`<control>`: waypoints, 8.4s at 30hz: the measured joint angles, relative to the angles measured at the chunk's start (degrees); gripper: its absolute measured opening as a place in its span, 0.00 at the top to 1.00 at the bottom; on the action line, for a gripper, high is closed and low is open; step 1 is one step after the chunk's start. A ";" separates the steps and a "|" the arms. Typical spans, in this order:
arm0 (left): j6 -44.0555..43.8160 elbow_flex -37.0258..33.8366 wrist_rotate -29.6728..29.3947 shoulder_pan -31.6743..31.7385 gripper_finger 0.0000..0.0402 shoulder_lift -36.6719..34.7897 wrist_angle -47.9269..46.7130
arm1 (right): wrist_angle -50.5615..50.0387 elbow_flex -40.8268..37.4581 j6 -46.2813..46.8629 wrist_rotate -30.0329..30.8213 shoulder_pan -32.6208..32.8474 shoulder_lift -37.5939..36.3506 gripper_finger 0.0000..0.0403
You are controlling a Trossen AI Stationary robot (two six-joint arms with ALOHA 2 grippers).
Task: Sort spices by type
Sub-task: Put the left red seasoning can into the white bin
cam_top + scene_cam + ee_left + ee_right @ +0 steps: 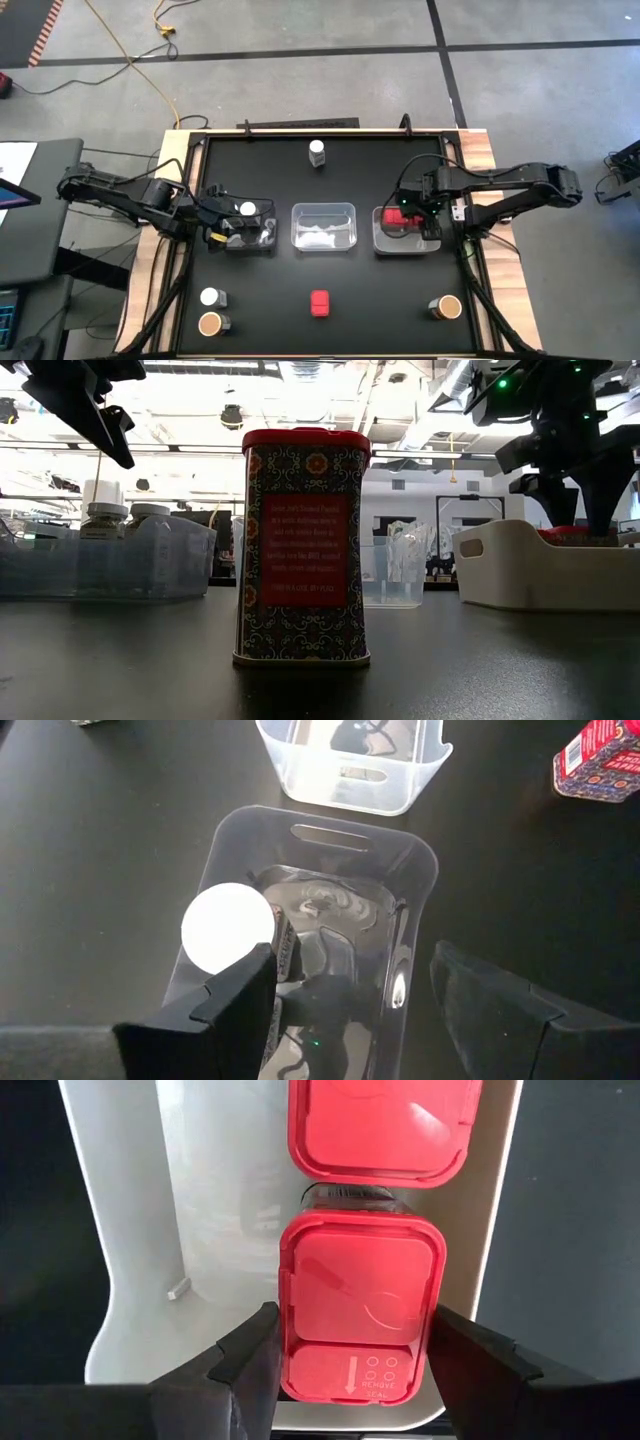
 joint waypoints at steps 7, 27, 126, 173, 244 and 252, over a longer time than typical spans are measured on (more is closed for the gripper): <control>0.19 0.00 0.00 0.00 0.37 -0.01 0.00 | 0.13 0.00 0.00 -0.02 0.31 -0.01 0.38; 0.21 0.00 0.00 0.00 0.37 -0.02 0.02 | 0.06 0.02 0.57 -0.02 0.61 -0.02 0.37; 1.00 0.00 -0.17 0.00 0.37 -0.02 0.02 | 1.40 2.38 1.69 0.39 -1.42 -0.04 0.15; 1.99 0.00 -0.77 0.02 0.37 0.00 -0.04 | 1.51 4.26 19.15 -7.08 14.16 -0.68 0.15; 4.08 0.00 -0.81 0.02 0.37 -0.02 -0.20 | 8.09 -3.37 27.17 3.59 20.39 -5.27 0.15; 4.02 0.00 -0.80 0.02 0.37 -0.02 -0.20 | 7.55 -3.37 27.17 2.40 20.39 -5.27 0.15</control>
